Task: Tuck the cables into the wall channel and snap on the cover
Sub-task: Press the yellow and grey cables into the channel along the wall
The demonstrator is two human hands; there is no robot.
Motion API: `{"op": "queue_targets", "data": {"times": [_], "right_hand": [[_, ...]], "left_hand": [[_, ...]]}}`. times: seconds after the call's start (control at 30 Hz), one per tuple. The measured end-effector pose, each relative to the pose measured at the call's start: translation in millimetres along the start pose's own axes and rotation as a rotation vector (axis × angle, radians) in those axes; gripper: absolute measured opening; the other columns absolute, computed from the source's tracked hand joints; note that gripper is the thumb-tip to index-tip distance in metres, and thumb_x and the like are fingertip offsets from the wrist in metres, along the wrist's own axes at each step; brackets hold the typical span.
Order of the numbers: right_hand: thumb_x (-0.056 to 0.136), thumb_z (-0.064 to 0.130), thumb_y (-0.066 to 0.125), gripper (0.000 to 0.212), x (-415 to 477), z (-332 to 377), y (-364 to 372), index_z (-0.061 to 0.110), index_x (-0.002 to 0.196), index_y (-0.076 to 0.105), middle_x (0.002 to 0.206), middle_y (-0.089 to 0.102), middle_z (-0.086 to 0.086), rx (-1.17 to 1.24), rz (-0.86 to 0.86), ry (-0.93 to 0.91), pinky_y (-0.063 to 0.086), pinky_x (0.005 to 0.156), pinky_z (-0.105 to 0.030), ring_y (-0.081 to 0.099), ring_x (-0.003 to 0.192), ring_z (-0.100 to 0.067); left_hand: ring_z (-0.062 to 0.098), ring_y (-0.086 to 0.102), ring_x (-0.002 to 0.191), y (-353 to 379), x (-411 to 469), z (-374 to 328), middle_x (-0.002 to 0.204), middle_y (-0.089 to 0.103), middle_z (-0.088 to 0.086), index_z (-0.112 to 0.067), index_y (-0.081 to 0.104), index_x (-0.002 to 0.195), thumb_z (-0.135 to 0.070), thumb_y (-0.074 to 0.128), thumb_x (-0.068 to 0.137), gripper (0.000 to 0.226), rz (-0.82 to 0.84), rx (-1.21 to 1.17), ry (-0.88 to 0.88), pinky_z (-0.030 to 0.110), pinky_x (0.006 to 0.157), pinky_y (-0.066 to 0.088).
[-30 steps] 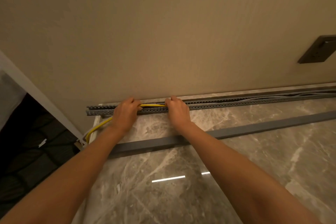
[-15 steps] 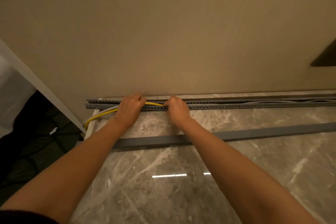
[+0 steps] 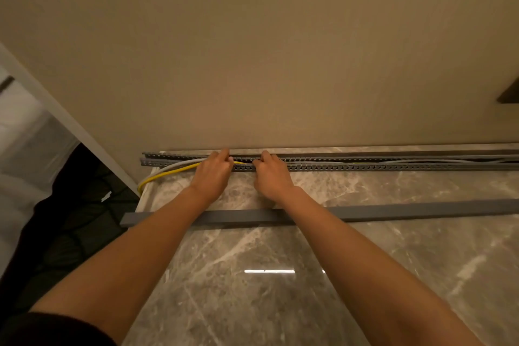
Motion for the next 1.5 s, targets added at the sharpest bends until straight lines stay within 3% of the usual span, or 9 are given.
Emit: {"op": "queue_targets", "data": {"times": [0.2, 0.37, 0.63, 0.83, 0.97, 1.13, 1.27, 1.37, 1.5], "right_hand": [[0.088, -0.003, 0.045, 0.038, -3, -2, -6, -0.002, 0.126, 0.046, 0.130, 0.051, -0.020, 0.124, -0.049, 0.013, 0.039, 0.101, -0.041, 0.049, 0.119, -0.036], [0.087, 0.000, 0.050, 0.033, -5, 0, -11, -0.002, 0.120, 0.054, 0.130, 0.043, -0.018, 0.130, -0.141, 0.071, 0.041, 0.102, -0.039, 0.038, 0.123, -0.033], [0.084, 0.007, 0.054, 0.036, -11, 19, -11, 0.000, 0.119, 0.054, 0.130, 0.045, -0.017, 0.091, -0.247, 0.231, 0.036, 0.105, -0.041, 0.040, 0.123, -0.033], [0.089, 0.005, 0.053, 0.036, 8, 82, -1, 0.004, 0.124, 0.054, 0.127, 0.048, -0.017, 0.145, -0.253, 0.096, 0.037, 0.103, -0.039, 0.042, 0.122, -0.032], [0.091, 0.007, 0.056, 0.036, 20, 116, 13, 0.008, 0.126, 0.055, 0.125, 0.053, -0.018, 0.220, -0.205, -0.001, 0.038, 0.102, -0.042, 0.048, 0.119, -0.035], [0.091, 0.008, 0.056, 0.027, 33, 121, 14, 0.007, 0.118, 0.058, 0.121, 0.056, -0.017, 0.237, -0.197, 0.025, 0.043, 0.094, -0.038, 0.051, 0.113, -0.034], [0.093, 0.010, 0.056, 0.034, 41, 121, 13, 0.009, 0.127, 0.056, 0.124, 0.054, -0.017, 0.180, -0.191, 0.044, 0.044, 0.094, -0.038, 0.052, 0.114, -0.034], [0.094, 0.003, 0.050, 0.034, 41, 122, 18, 0.009, 0.126, 0.060, 0.119, 0.057, -0.019, 0.116, -0.212, 0.040, 0.047, 0.089, -0.040, 0.056, 0.109, -0.036], [0.094, -0.002, 0.046, 0.034, 44, 120, 19, 0.008, 0.121, 0.064, 0.117, 0.060, -0.019, 0.077, -0.225, 0.065, 0.049, 0.085, -0.037, 0.060, 0.106, -0.034]], "left_hand": [[0.033, 0.060, 0.046, -2, 3, 2, 0.052, 0.062, 0.018, 0.005, 0.067, 0.055, 0.015, 0.084, 0.044, 0.023, -0.101, -0.095, 0.010, 0.027, 0.041, 0.049], [0.041, 0.056, 0.105, -1, 0, 5, 0.109, 0.063, 0.029, 0.009, 0.061, 0.114, 0.012, 0.051, 0.082, 0.033, -0.035, -0.293, -0.062, 0.041, 0.087, 0.047], [0.041, 0.060, 0.101, -34, -16, 52, 0.112, 0.064, 0.027, 0.003, 0.054, 0.123, 0.006, 0.040, 0.091, 0.035, -0.138, -0.587, -0.166, 0.047, 0.088, 0.050], [0.029, 0.051, 0.091, -33, -43, 131, 0.101, 0.055, 0.017, 0.001, 0.054, 0.100, 0.010, 0.047, 0.085, 0.019, -0.320, -0.573, -0.463, 0.039, 0.076, 0.046], [0.037, 0.051, 0.113, 21, -53, 185, 0.127, 0.048, 0.023, 0.005, 0.041, 0.124, -0.016, 0.056, 0.089, 0.043, -0.076, -0.729, -0.777, 0.047, 0.095, 0.049], [0.035, 0.032, 0.138, 63, -60, 180, 0.153, 0.026, 0.016, -0.004, 0.016, 0.147, -0.062, 0.048, 0.084, 0.091, 0.281, -1.118, -0.832, 0.042, 0.116, 0.030], [0.032, 0.060, 0.105, 73, -63, 184, 0.113, 0.064, 0.018, -0.003, 0.064, 0.108, -0.067, 0.035, 0.086, 0.073, 0.440, -1.007, -0.623, 0.033, 0.083, 0.047], [0.019, 0.060, 0.068, 64, -64, 189, 0.071, 0.063, 0.007, -0.006, 0.066, 0.073, -0.052, 0.038, 0.093, 0.058, 0.444, -0.960, -0.443, 0.021, 0.061, 0.043], [0.013, 0.052, 0.058, 57, -66, 203, 0.062, 0.058, 0.002, -0.012, 0.061, 0.063, -0.038, 0.051, 0.093, 0.041, 0.372, -0.974, -0.333, 0.023, 0.059, 0.041]]}}
Point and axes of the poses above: each hand's wrist, its own x-axis towards the middle knuckle, its own y-axis out of the palm, z = x × y, the point moved 7 cm from there along x, towards the middle knuckle
